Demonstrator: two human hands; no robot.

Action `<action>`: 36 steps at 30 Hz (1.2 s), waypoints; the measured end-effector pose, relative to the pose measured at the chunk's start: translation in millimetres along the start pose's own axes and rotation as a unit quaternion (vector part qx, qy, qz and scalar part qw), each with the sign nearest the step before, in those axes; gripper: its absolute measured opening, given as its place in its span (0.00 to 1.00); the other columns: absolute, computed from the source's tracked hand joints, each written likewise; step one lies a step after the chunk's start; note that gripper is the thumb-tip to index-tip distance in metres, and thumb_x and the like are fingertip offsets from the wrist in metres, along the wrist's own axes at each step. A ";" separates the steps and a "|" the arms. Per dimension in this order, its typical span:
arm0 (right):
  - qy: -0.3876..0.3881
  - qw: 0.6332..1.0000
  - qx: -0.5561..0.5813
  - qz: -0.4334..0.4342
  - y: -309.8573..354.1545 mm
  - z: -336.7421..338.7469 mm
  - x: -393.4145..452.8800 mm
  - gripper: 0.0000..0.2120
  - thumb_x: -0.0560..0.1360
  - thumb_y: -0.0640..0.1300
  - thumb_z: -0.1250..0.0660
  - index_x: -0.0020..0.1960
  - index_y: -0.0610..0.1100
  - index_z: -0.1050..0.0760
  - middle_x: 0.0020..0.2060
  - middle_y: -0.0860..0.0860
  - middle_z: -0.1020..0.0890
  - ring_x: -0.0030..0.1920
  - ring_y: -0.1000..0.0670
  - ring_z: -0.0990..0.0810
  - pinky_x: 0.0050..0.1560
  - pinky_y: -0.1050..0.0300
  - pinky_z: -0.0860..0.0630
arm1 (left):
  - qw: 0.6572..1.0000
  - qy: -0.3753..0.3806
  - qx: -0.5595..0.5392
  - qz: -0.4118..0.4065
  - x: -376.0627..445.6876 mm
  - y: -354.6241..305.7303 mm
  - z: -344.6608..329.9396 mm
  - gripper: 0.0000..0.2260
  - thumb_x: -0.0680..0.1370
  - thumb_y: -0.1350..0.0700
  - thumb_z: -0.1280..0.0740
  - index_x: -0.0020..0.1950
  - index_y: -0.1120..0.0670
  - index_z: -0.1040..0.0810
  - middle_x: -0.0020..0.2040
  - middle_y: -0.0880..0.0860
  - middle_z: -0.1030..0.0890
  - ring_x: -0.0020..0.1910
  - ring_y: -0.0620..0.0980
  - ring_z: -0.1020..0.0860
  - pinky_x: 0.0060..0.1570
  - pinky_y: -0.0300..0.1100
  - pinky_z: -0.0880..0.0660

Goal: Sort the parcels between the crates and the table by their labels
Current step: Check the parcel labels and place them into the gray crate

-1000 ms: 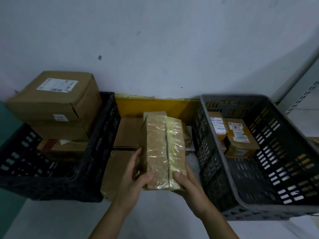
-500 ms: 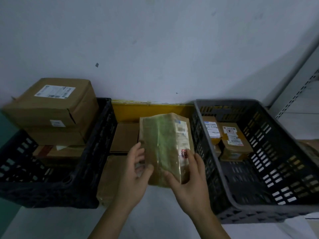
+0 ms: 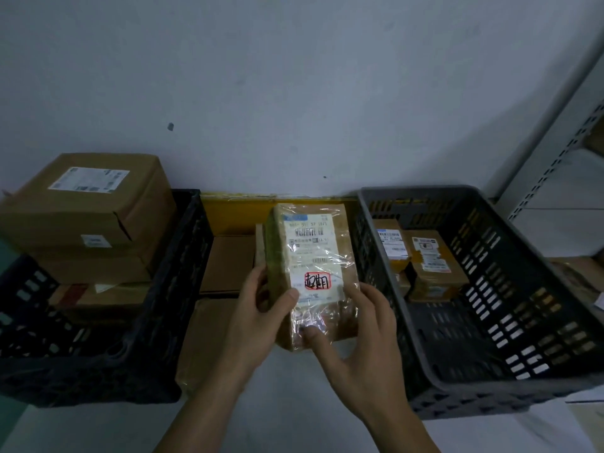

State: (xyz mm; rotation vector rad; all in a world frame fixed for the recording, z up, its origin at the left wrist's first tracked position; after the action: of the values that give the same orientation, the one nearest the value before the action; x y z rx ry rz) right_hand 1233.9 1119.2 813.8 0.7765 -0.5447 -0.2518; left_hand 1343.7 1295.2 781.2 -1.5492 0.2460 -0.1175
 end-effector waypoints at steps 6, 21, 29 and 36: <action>0.009 0.997 -0.080 -0.002 19.0 30.7 16.3 0.48 0.65 0.77 0.26 0.76 0.55 0.36 0.77 0.53 0.36 0.71 0.45 0.25 0.61 0.40 0.18 | 0.996 0.065 0.006 -0.053 12.4 -37.7 -42.9 0.29 0.78 0.49 0.23 0.76 0.36 0.29 0.64 0.36 0.17 0.62 0.39 0.18 0.57 0.42 0.19; -0.016 0.960 -0.221 -0.171 -88.0 189.7 66.8 0.54 0.61 0.76 0.28 0.80 0.59 0.45 0.68 0.43 0.30 0.63 0.39 0.23 0.57 0.46 0.24 | 0.905 0.171 0.325 -0.215 39.2 -51.0 -206.3 0.31 0.83 0.35 0.37 0.82 0.47 0.35 0.78 0.48 0.30 0.76 0.50 0.30 0.73 0.53 0.28; 0.170 0.922 -0.277 -0.211 -221.2 165.4 87.0 0.57 0.65 0.80 0.32 0.84 0.58 0.52 0.70 0.40 0.33 0.62 0.37 0.22 0.63 0.45 0.21 | 0.851 0.139 0.485 -0.143 51.8 12.9 -257.8 0.32 0.84 0.36 0.40 0.85 0.47 0.43 0.84 0.51 0.42 0.83 0.57 0.46 0.81 0.57 0.39; 0.309 0.878 -0.299 -0.209 -295.3 145.8 71.4 0.57 0.68 0.80 0.35 0.86 0.54 0.52 0.76 0.42 0.35 0.71 0.40 0.28 0.71 0.47 0.26 | 0.805 0.078 0.582 -0.086 52.8 38.2 -283.7 0.33 0.83 0.37 0.41 0.85 0.48 0.44 0.86 0.55 0.49 0.85 0.60 0.58 0.81 0.62 0.43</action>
State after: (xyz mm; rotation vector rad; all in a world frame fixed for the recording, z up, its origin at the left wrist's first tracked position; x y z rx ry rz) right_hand 1207.7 798.8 712.7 0.3183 0.3200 -0.5175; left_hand 1326.6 1007.8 737.8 -0.3145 0.1086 -0.4503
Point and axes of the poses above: each hand's wrist, its own x-axis towards the middle knuckle, its own z-axis out of the back of the hand, y = z × x, the point moved 10 cm from there along x, towards the middle knuckle
